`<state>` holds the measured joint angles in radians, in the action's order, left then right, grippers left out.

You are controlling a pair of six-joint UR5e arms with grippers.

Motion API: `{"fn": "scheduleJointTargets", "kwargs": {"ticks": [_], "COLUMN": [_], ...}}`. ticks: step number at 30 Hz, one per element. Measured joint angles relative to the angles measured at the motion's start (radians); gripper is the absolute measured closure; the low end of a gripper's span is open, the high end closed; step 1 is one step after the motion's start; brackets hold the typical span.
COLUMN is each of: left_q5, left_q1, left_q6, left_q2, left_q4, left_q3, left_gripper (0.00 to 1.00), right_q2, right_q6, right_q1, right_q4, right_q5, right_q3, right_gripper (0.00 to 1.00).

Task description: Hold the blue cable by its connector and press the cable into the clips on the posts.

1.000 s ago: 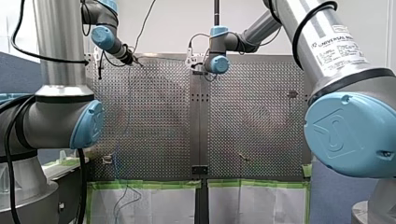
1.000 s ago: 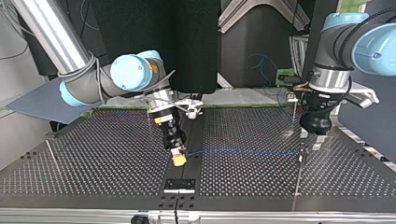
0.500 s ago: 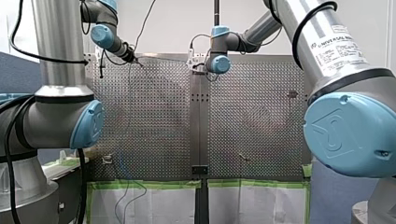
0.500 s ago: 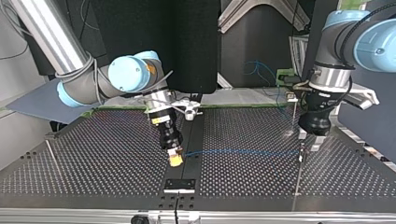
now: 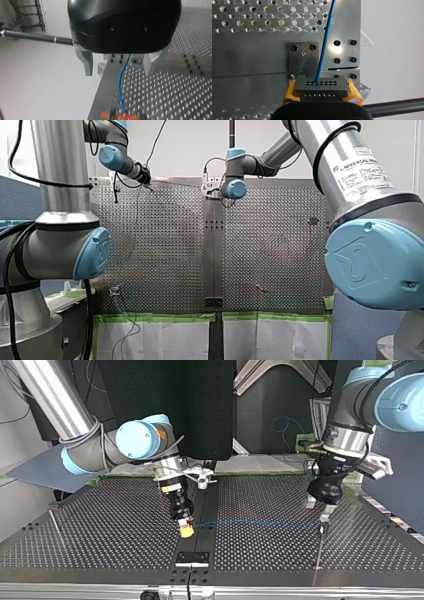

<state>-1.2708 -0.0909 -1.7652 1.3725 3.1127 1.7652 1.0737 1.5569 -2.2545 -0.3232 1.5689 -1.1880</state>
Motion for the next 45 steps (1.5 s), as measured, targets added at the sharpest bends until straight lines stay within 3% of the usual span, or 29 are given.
{"fn": "scheduleJointTargets", "kwargs": {"ticks": [9,24,36,45], "left_q5": [-0.019,-0.168,-0.284,-0.375], "left_q1": [0.041,0.098,0.147,0.187], "left_q6": [0.031,0.081,0.063,0.065], "left_q2": [0.001,0.028,0.098,0.120], "left_q4": [-0.004,-0.080,-0.133,-0.153], "left_q3": [-0.001,-0.004,-0.010,-0.057], "left_gripper": [0.00,0.00,0.00,0.00], "right_q2": [0.000,0.000,-0.002,-0.004], "right_q6": [0.000,0.003,0.005,0.005], "right_q1": [0.000,0.000,0.000,0.000], "right_q4": [0.000,-0.001,-0.003,-0.002], "right_q5": [0.000,0.000,-0.003,-0.004], "right_q3": [0.000,0.000,0.000,-0.001], "right_gripper": [1.00,1.00,1.00,1.00]}}
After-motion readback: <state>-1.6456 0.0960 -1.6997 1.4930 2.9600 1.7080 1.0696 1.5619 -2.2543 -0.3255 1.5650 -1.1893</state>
